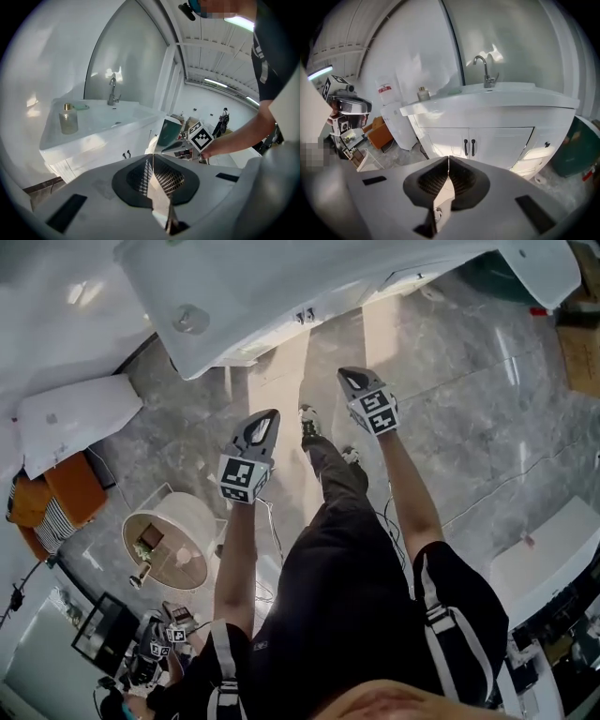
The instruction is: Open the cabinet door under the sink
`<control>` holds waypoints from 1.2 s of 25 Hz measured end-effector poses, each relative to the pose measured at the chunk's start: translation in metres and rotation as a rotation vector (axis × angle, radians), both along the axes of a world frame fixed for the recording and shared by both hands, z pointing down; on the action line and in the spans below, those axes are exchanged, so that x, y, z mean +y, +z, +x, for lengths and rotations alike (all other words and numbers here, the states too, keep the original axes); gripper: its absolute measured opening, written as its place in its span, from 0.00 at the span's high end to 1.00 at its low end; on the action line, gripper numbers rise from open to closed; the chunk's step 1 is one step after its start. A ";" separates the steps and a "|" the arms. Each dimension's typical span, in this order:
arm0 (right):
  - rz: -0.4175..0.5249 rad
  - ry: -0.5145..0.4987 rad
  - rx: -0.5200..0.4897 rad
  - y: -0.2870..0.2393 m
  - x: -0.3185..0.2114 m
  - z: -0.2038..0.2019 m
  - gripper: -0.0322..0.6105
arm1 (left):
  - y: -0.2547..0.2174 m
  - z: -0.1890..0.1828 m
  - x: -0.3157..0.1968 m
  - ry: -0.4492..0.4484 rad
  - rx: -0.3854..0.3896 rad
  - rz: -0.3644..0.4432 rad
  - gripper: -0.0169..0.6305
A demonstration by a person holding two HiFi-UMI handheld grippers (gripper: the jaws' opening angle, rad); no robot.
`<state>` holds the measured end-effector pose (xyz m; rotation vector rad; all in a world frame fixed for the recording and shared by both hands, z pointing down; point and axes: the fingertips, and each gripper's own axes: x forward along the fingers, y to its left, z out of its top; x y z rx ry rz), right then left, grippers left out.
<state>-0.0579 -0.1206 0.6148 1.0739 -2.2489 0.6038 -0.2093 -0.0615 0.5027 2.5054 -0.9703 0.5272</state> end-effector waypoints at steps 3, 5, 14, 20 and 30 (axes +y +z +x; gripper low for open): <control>0.007 0.041 -0.005 0.022 -0.020 -0.004 0.86 | 0.023 0.004 -0.015 0.019 0.002 -0.014 0.95; 0.014 0.066 -0.009 0.038 -0.032 -0.004 0.86 | 0.040 0.008 -0.022 0.033 0.000 -0.027 0.95; 0.059 0.102 0.026 0.105 -0.094 -0.012 0.86 | 0.121 0.017 -0.051 0.059 0.016 -0.060 0.95; 0.066 0.123 0.036 0.137 -0.134 -0.009 0.84 | 0.149 0.024 -0.065 0.031 0.029 -0.069 0.95; 0.092 0.107 0.063 0.156 -0.176 -0.021 0.78 | 0.157 0.022 -0.084 -0.007 0.035 -0.065 0.95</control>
